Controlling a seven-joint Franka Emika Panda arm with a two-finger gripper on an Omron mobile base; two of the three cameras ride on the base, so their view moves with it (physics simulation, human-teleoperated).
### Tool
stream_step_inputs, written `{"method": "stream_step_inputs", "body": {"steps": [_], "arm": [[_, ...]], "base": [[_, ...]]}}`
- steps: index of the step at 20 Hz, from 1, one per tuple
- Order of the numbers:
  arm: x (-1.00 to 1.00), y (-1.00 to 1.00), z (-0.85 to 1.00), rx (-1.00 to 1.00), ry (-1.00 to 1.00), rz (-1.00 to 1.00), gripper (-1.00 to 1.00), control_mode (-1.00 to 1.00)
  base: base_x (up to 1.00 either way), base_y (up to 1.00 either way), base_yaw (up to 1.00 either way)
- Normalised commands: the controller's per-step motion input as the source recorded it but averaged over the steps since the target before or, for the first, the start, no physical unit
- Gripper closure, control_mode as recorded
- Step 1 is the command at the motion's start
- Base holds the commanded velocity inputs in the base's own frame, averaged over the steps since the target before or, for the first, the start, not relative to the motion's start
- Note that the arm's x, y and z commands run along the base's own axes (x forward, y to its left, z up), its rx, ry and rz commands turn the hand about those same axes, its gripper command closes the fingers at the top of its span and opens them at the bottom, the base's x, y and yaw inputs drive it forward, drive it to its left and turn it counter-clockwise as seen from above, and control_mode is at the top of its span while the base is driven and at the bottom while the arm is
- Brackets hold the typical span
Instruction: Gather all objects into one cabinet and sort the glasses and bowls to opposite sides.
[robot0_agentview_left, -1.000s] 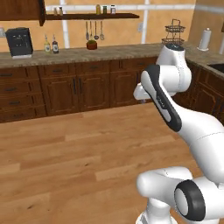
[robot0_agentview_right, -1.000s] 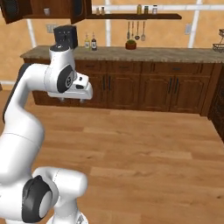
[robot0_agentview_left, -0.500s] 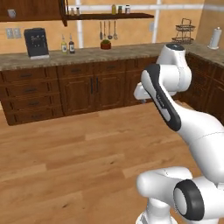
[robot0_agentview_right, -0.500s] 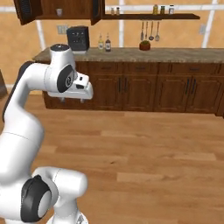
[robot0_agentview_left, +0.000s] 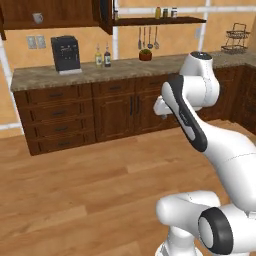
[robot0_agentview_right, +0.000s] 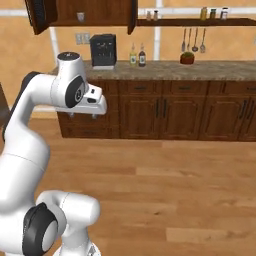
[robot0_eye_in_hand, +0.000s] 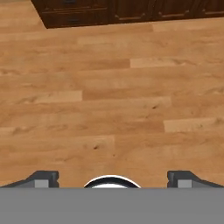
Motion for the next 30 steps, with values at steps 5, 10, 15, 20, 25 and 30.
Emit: {"method": "stream_step_inputs", "body": {"steps": [5, 10, 15, 20, 25, 30], "arm": [[0.0, 0.0, 0.0, 0.0, 0.0, 0.0, -1.0, 1.0], [0.0, 0.0, 0.0, 0.0, 0.0, 0.0, -1.0, 1.0], [0.0, 0.0, 0.0, 0.0, 0.0, 0.0, -1.0, 1.0], [0.0, 0.0, 0.0, 0.0, 0.0, 0.0, -1.0, 1.0], [0.0, 0.0, 0.0, 0.0, 0.0, 0.0, -1.0, 1.0], [0.0, 0.0, 0.0, 0.0, 0.0, 0.0, -1.0, 1.0]], "base": [[1.0, 1.0, 0.0], [1.0, 0.95, 0.0], [1.0, 0.43, 0.13], [1.0, 0.0, 0.33], [0.94, 0.0, 0.42], [0.89, 0.0, 0.34]]}}
